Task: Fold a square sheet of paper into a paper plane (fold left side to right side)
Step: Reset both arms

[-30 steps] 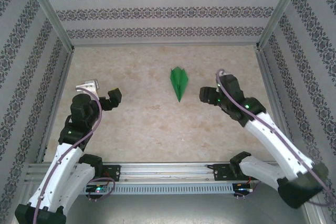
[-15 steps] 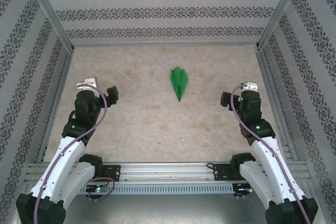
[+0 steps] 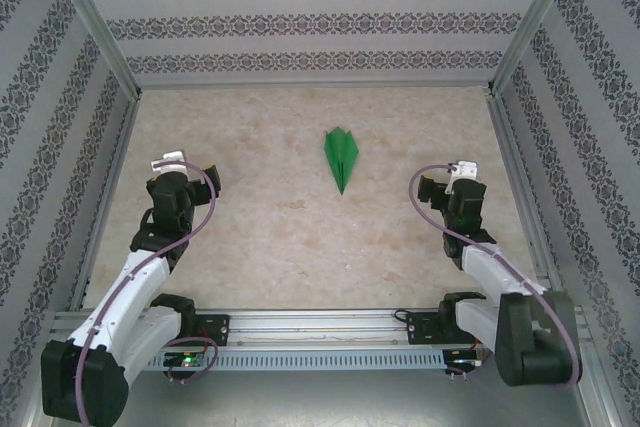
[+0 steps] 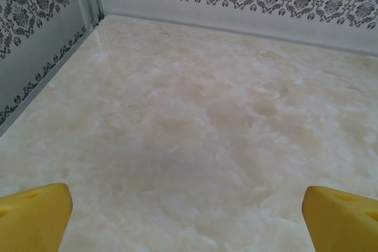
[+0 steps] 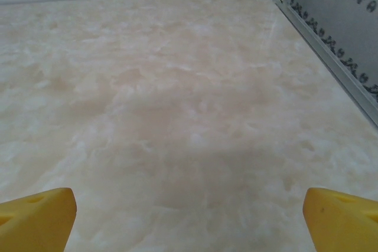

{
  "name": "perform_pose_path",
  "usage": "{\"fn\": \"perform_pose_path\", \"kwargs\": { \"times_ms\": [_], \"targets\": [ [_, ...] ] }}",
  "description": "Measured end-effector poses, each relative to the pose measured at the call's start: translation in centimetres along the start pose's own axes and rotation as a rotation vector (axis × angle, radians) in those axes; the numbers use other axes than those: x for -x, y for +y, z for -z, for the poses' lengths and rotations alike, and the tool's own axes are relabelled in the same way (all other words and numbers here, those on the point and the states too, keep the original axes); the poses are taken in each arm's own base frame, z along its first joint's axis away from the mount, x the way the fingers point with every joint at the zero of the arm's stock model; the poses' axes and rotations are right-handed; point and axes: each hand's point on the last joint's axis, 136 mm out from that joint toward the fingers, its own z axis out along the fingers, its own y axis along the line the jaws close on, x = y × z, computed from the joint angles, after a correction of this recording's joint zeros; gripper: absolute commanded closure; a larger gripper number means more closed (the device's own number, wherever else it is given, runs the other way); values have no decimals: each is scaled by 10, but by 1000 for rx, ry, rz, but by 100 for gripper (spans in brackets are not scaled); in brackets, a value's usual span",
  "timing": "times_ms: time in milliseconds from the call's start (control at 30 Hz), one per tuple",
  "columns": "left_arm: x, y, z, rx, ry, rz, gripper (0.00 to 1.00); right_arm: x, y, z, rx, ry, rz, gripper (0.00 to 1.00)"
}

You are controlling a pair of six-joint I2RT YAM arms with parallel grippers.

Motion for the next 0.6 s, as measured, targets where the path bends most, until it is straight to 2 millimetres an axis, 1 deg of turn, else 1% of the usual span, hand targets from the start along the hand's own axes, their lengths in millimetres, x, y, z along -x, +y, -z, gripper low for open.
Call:
{"fn": "perform_pose_path", "kwargs": {
  "times_ms": [233, 400, 533, 600],
  "targets": [
    [-2, 1, -9, 12, -4, -14, 0, -3, 13, -24, 80, -51, 10, 2],
    [-10, 2, -17, 20, 11, -26, 0, -10, 18, -39, 117, -47, 5, 2],
    [-14, 3, -24, 27, 21, -40, 0, -16, 23, -49, 150, -40, 5, 2],
    [-17, 3, -28, 27, 26, -45, 0, -17, 24, -51, 159, -36, 4, 2]
  ]
}}
